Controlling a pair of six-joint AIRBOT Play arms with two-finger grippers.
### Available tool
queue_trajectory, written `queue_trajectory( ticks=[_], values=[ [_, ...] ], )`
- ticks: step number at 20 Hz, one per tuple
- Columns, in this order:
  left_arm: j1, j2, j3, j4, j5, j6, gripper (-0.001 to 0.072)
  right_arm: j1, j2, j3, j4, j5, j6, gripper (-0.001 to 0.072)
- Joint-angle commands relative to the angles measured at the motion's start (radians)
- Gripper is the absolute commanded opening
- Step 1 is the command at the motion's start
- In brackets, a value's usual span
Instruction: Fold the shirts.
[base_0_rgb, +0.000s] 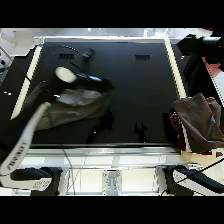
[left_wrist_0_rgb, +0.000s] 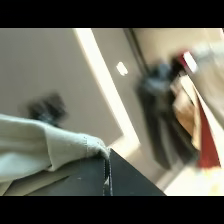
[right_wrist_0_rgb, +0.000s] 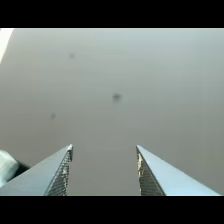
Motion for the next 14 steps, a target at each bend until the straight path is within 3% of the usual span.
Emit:
queue_trajectory(
  ticks=[1,3,4,7,10,14],
  values=[
    [-0.206,-0.115,0.0,-0.057,0.187,-0.023,0.0083,-0.056,-0.001,0.056,-0.014,0.105,0.0,0.0444],
    [-0.178,-0.099,0.011,-0.111,0.263,-0.022,0.0669,-0.047,-0.018,0.023,0.001,0.233,-0.019,0.0444],
    [-0.129,-0.072,0.024,-0.11,0.266,-0.022,0.0714,-0.034,-0.029,-0.019,0.013,0.284,-0.04,0.0444],
    [0.092,0.059,0.025,-0.074,0.194,-0.023,0.0712,0.024,-0.04,-0.264,0.039,0.28,-0.1,0.0444],
    [0.377,0.192,0.022,0.012,-0.017,-0.024,0.0704,0.069,-0.04,-0.554,0.158,0.195,-0.117,0.0445],
    [0.671,0.309,-0.11,0.27,-0.278,-0.12,0.0704,0.111,-0.04,-0.874,0.254,0.034,-0.157,0.0445]
  ],
)
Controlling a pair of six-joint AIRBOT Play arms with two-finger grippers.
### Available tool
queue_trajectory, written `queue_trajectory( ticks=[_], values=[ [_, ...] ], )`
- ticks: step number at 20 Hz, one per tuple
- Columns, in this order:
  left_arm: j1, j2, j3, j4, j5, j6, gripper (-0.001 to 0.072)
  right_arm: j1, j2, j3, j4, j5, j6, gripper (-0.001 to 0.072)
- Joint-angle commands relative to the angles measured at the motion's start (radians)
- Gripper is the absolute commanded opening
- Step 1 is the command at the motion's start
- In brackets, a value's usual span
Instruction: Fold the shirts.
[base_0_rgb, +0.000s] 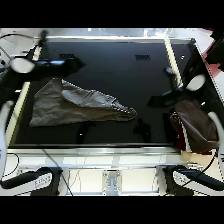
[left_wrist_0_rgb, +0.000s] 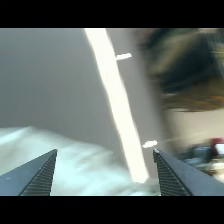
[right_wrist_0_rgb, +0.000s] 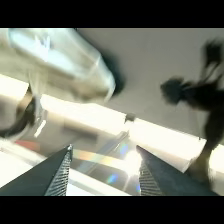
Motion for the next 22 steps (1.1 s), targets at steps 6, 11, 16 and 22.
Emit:
queue_trajectory(
  ticks=[6,11,16,22],
  values=[
    [0.384,0.323,-0.57,0.15,-0.042,-0.084,0.0704,0.127,-0.075,-0.269,0.119,-0.43,-0.037,0.0444],
    [0.471,0.493,-0.822,0.1,0.114,-0.149,0.0703,0.181,-0.237,-0.161,0.113,-0.477,-0.051,0.0443],
    [0.495,0.537,-0.831,0.102,0.091,-0.148,0.0703,0.18,-0.32,-0.04,0.087,-0.406,-0.051,0.0217],
    [0.496,0.538,-0.831,0.101,0.047,-0.153,0.0702,0.179,-0.318,-0.027,0.027,-0.264,-0.105,0.0329]
  ],
)
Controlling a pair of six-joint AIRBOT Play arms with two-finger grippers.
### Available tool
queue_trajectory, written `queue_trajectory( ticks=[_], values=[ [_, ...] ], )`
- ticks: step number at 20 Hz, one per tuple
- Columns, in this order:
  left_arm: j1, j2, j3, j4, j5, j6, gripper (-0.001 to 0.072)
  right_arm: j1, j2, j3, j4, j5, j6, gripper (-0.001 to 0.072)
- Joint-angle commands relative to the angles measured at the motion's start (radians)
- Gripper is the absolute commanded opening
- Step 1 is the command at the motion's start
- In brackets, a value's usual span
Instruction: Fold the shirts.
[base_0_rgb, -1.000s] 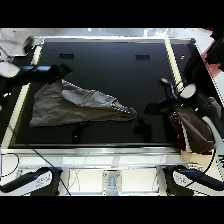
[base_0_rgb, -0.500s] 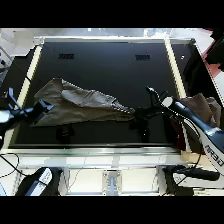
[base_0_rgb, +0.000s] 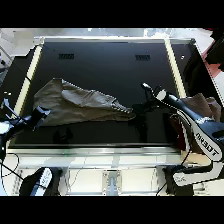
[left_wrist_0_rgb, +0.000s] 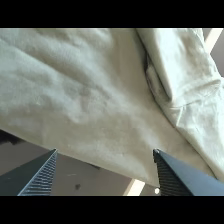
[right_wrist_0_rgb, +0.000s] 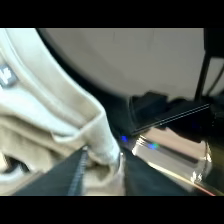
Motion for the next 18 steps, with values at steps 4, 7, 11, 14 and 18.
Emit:
queue_trajectory(
  ticks=[4,7,11,14,18],
  values=[
    [0.003,0.005,-0.004,0.0,-0.027,-0.004,0.0703,0.001,-0.006,0.011,-0.031,0.066,-0.07,0.039],
    [0.003,0.005,-0.004,0.045,-0.016,-0.005,0.0703,0.002,-0.006,0.011,-0.029,0.026,-0.088,0.023],
    [0.019,0.004,-0.013,0.206,-0.012,-0.174,0.0702,0.002,-0.006,0.011,-0.026,-0.018,-0.087,0.0016],
    [0.083,0.003,-0.052,0.225,0.112,-0.306,0.0702,0.002,-0.006,0.011,-0.026,-0.013,-0.089,0.0016],
    [0.159,-0.037,-0.081,0.225,0.274,-0.44,0.067,0.002,-0.006,0.011,-0.027,0.015,-0.09,0.0016]
  ],
)
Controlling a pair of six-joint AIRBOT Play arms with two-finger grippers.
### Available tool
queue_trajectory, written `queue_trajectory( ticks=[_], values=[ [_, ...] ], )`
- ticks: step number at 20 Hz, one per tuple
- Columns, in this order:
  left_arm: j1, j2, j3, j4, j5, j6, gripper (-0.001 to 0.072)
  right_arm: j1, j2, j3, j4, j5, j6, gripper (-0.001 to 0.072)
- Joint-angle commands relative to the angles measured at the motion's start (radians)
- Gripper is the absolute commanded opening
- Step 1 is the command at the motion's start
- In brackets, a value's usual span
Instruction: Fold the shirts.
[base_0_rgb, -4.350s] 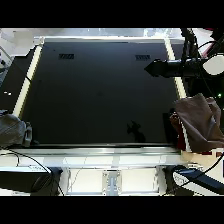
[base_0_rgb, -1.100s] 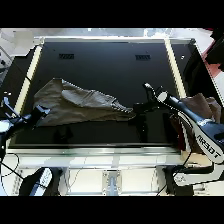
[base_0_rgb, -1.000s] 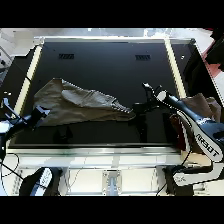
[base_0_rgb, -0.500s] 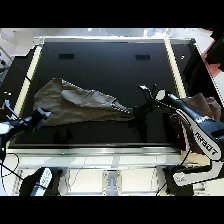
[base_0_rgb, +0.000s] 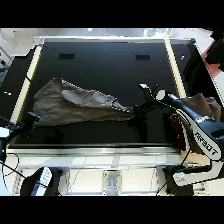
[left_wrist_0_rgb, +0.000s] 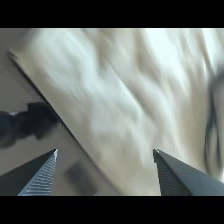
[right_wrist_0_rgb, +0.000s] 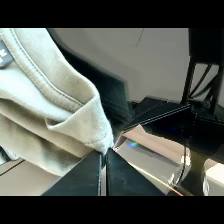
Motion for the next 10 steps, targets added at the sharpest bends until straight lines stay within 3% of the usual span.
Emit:
queue_trajectory(
  ticks=[1,6,10],
  values=[
    [0.044,-0.049,-0.017,0.019,0.133,-0.1,0.0601,0.001,0.0,0.001,0.0,0.021,-0.002,0.0017],
    [0.043,-0.196,0.003,-0.088,0.245,-0.089,0.0583,0.001,0.0,0.001,0.0,0.049,-0.002,0.0017],
    [0.043,-0.272,0.093,-0.086,0.241,-0.042,0.0583,0.001,0.0,0.001,0.0,0.051,-0.003,0.0016]
  ],
)
